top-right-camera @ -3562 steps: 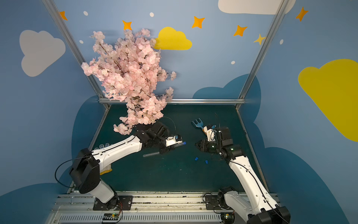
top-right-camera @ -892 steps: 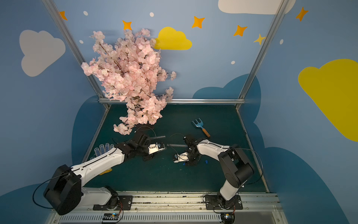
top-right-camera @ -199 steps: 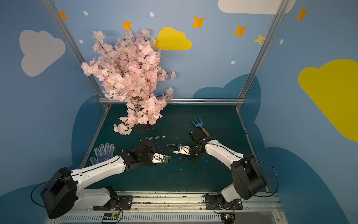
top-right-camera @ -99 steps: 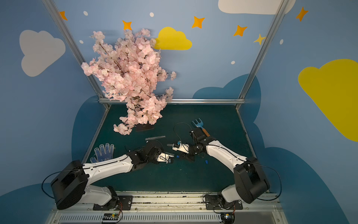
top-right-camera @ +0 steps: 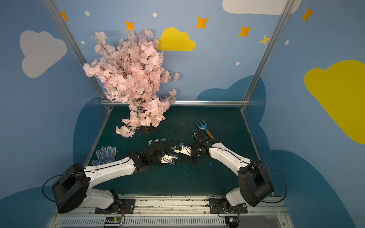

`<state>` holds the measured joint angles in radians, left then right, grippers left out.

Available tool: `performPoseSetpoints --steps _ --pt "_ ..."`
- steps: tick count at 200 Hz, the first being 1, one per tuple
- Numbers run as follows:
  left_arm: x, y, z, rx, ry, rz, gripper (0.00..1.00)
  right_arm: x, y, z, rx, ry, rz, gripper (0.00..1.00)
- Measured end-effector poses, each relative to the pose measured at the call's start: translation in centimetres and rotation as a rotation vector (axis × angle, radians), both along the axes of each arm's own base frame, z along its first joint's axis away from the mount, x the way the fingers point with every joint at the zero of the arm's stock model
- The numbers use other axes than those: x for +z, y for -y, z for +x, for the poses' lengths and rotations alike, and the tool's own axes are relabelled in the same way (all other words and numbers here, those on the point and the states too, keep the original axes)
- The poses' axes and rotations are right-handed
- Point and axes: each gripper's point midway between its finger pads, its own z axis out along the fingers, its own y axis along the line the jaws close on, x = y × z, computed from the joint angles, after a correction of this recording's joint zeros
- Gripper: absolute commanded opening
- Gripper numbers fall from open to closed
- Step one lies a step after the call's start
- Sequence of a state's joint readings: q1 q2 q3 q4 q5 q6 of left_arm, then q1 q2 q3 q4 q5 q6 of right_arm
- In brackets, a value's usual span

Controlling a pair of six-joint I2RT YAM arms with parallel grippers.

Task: Insert stoppers into test tubes
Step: Insert the stopper into the test tube.

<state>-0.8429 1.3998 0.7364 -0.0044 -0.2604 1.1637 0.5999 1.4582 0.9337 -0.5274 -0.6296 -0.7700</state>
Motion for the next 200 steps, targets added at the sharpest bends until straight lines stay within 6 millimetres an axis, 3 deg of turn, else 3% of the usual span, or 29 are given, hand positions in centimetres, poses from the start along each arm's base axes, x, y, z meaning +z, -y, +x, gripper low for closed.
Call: performPoseSetpoints --steps 200 --pt "-0.25 0.08 -0.21 -0.035 0.016 0.022 0.02 -0.38 -0.28 0.80 -0.012 0.001 -0.031 0.11"
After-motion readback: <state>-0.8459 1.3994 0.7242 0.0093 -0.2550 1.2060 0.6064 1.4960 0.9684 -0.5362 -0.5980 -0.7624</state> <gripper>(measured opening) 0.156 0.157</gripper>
